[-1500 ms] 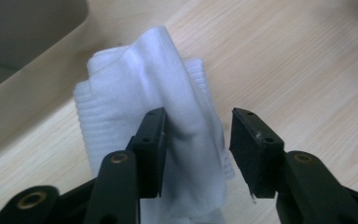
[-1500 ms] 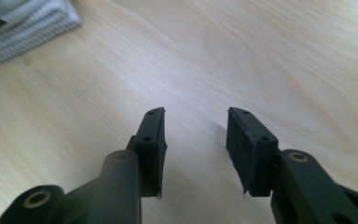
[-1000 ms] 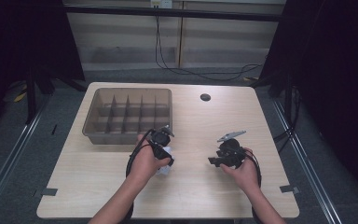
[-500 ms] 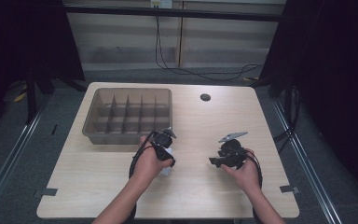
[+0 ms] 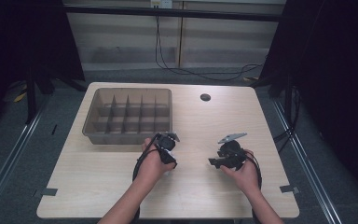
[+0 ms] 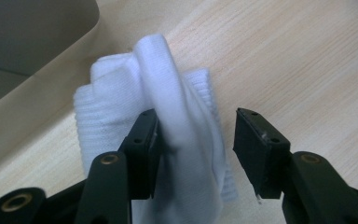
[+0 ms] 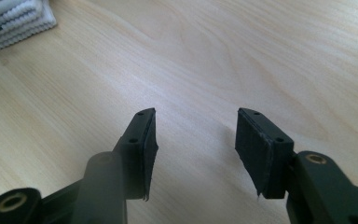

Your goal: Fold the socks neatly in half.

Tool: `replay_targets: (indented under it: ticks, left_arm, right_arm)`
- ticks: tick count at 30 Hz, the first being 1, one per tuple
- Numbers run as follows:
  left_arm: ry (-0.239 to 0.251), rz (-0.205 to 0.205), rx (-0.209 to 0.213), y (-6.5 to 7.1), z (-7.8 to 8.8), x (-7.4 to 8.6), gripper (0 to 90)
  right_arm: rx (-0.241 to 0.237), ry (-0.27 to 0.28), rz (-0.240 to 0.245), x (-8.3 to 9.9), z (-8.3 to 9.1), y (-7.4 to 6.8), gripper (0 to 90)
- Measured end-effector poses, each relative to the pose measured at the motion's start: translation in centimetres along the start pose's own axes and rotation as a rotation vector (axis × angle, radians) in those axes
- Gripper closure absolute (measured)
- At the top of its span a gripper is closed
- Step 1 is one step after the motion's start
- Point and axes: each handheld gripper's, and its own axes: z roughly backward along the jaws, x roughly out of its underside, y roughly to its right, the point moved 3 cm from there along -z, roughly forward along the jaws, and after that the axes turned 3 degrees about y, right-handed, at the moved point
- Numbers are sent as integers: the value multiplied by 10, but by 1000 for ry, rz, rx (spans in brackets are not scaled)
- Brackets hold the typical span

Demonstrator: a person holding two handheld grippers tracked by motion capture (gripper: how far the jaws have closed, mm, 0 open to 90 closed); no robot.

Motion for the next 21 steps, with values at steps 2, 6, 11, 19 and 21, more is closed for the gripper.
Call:
replay_targets:
  ticks: [2, 6, 11, 19, 21]
  left_arm:
    - [2, -7, 1, -1, 0, 0, 508]
    - [6, -8, 15, -2, 1, 1, 506]
    - [13, 6, 39, -1, 4, 2, 491]
    - [33, 50, 94, -12, 22, 2, 435]
    - [33, 57, 99, -16, 27, 3, 439]
  right_arm:
    - [1, 2, 2, -1, 1, 0, 488]
    - [3, 1, 2, 0, 1, 0, 488]
    - [-3, 4, 1, 0, 1, 0, 488]
    - [-4, 5, -13, 0, 2, 3, 488]
    - [-3, 2, -10, 0, 2, 3, 488]
